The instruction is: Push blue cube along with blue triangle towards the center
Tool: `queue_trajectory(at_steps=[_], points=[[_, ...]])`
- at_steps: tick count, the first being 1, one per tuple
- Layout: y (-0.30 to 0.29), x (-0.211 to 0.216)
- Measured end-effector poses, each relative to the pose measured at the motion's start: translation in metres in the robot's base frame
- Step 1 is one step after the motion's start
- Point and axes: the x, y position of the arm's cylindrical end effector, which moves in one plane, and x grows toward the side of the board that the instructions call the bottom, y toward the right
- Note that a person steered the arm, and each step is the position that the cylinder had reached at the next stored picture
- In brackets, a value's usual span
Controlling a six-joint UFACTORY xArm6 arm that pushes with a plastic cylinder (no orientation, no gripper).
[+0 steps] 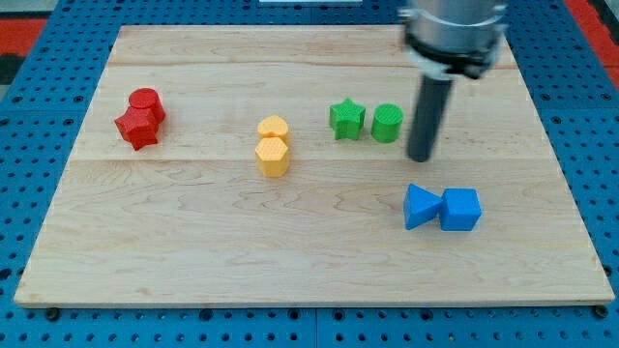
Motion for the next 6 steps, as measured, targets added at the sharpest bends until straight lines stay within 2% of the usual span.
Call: queue_trajectory(at_steps=[1, 2, 3, 4, 5, 6], points=[[0.058, 0.016], [0.106, 0.056], [0.054, 0.085], [-0.024, 0.098], [-0.066, 0.098], [-0.076, 0.084]])
